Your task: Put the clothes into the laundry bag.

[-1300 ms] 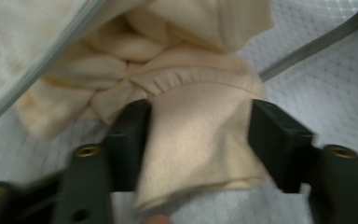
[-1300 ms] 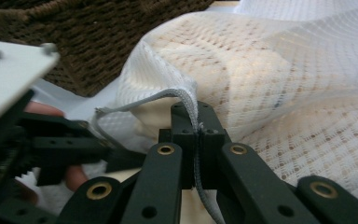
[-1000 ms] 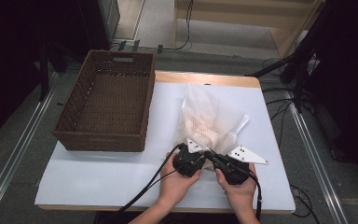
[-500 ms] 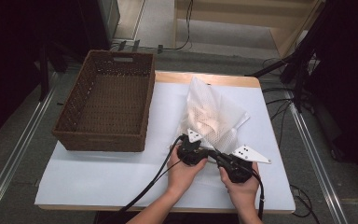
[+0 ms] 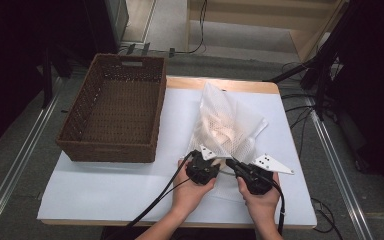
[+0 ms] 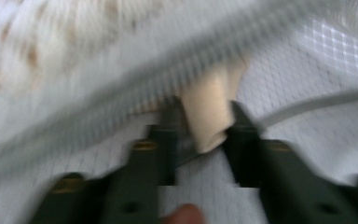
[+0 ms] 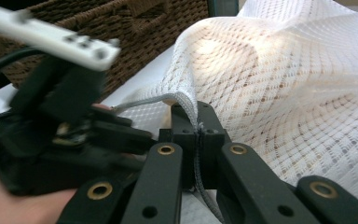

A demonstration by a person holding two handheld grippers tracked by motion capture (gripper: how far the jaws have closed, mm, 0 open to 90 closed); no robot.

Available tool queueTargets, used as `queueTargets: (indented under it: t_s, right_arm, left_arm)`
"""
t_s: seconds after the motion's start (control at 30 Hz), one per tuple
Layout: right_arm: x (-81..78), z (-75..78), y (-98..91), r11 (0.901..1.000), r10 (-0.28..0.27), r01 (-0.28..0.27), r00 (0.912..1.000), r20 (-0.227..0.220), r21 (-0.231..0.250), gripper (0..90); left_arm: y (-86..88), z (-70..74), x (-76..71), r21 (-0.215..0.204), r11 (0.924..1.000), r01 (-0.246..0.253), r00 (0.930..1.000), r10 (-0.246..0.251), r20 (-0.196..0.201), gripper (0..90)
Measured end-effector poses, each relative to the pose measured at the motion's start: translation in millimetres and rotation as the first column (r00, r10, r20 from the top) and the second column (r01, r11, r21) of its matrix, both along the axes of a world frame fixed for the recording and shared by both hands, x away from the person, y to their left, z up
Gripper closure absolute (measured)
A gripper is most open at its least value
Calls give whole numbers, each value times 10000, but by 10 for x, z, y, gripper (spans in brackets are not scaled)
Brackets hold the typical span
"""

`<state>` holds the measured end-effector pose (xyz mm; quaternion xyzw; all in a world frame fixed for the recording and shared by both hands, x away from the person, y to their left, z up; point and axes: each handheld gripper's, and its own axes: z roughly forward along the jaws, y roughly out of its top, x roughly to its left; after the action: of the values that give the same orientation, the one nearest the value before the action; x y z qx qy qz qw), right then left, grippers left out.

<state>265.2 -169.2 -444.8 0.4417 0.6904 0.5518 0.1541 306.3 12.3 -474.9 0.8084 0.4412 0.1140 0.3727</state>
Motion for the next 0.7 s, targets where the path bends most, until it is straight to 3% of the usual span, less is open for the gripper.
queueTargets:
  t_s: [0.1,0.13,0.17,0.2,0.3,0.33,0.37,0.43,0.5,0.57,0.63,0.7]
  right_arm:
    - [-26,38,26,9999,99,-100,9999,82,108,896]
    - [-26,38,26,9999,99,-100,9999,82,108,896]
    - [-42,59,42,9998,162,-163,9998,118,118,896]
    - [-45,61,43,9998,178,-179,9997,165,94,896]
    - [-44,60,35,9998,145,-147,9998,151,119,896]
    - [-41,57,19,9998,126,-128,9998,145,127,896]
    - [-40,54,17,9998,112,-114,9998,136,160,896]
    - [-37,47,15,9998,129,-130,9998,141,121,896]
    - [-29,20,16,9999,172,-172,9998,116,-23,896]
    - [-29,-7,19,9998,189,-189,9998,25,-69,896]
    - [-27,-20,9,9998,183,-183,9998,28,-120,896]
    - [-14,-23,-20,9999,103,-102,9999,59,-74,896]
  left_arm:
    - [-34,14,87,-97,9999,-43,9997,41,-238,857]
    - [-49,25,125,-148,9998,-124,9998,122,-187,857]
    - [-46,59,184,-706,9961,-531,9984,544,163,862]
    - [-46,59,184,-706,9961,-531,9984,544,163,863]
    - [-31,138,278,-1348,9869,-882,9952,932,310,865]
    - [-38,171,319,-1704,9791,-1111,9902,1235,644,865]
    - [-48,167,338,-1753,9757,-1316,9865,1462,731,864]
    - [-52,130,377,-1809,9714,-1536,9837,1675,647,864]
    - [-51,16,460,-1926,9637,-1851,9818,1899,67,860]
    - [-40,-56,508,-2050,9631,-1742,9844,1650,-612,851]
    - [-33,-20,469,-1929,9715,-1375,9899,1281,-600,789]
    - [-29,36,371,-1773,9790,-1001,9949,966,-283,636]
